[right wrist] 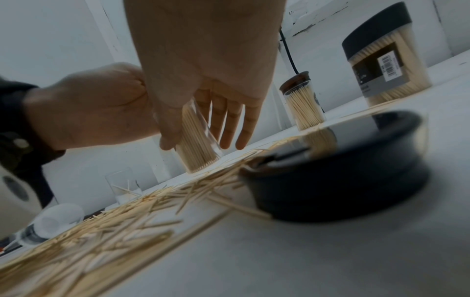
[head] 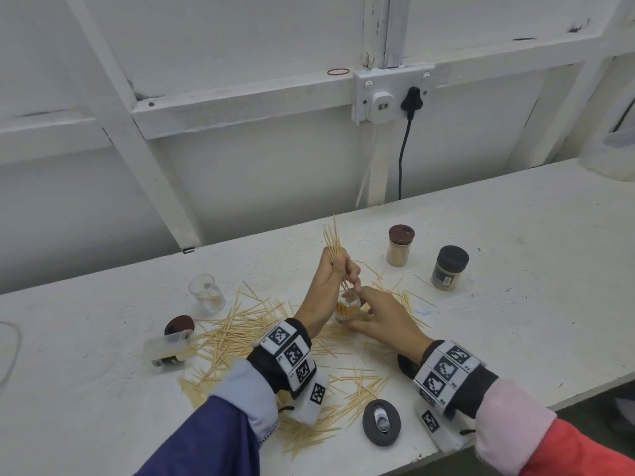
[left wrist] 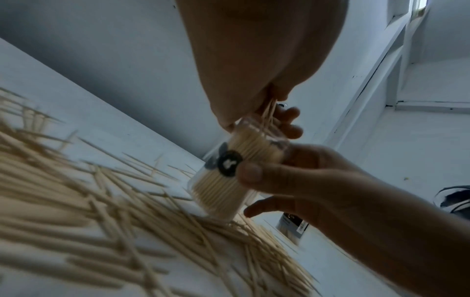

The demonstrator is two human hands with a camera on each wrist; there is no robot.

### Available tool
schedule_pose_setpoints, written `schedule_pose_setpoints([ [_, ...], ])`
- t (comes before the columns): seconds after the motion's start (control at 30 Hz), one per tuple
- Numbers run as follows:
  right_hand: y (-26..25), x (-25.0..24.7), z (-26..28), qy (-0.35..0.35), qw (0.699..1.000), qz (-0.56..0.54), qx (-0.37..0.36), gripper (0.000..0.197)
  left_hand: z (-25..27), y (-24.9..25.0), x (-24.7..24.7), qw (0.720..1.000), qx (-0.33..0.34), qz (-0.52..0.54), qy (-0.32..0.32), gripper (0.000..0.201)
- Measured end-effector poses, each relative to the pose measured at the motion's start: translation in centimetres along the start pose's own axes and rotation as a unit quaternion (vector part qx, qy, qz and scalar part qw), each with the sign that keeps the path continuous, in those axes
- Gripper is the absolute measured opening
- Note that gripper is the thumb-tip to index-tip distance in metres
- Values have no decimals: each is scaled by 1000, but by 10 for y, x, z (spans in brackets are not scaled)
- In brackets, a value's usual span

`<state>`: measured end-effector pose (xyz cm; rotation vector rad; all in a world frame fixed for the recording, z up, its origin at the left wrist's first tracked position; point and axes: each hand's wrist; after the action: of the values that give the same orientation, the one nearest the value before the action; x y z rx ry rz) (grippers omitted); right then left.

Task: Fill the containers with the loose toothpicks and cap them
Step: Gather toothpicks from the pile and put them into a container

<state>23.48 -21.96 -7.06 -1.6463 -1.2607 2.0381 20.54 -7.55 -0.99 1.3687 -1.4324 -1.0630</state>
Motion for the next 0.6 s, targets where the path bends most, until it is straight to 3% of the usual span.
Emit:
schedule_pose_setpoints([
  [0.27, -10, -4, 2, 20, 998, -61, -8, 64, 8, -8, 1, 999, 15, -30, -26, 24],
  [0.37, -16, -6, 3, 38, 997, -68, -14, 47, 12, -6, 0, 997, 23, -63, -31, 33],
  [0.47, -19, -5, 5, 41, 996, -71, -22, 48, 16, -5, -1, 997, 25, -59, -44, 43],
  [0.6, -19, -5, 5, 41, 997, -63, -32, 45, 18, -9, -7, 997, 23, -56, -44, 23],
])
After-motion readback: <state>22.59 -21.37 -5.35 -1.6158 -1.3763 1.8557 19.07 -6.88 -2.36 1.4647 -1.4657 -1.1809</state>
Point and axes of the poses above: each hand's wrist, its own z-axis away from the middle knuckle, its own x-axis out of the palm, y = z × x, and after that the axes turned 7 degrees about x, right-handed
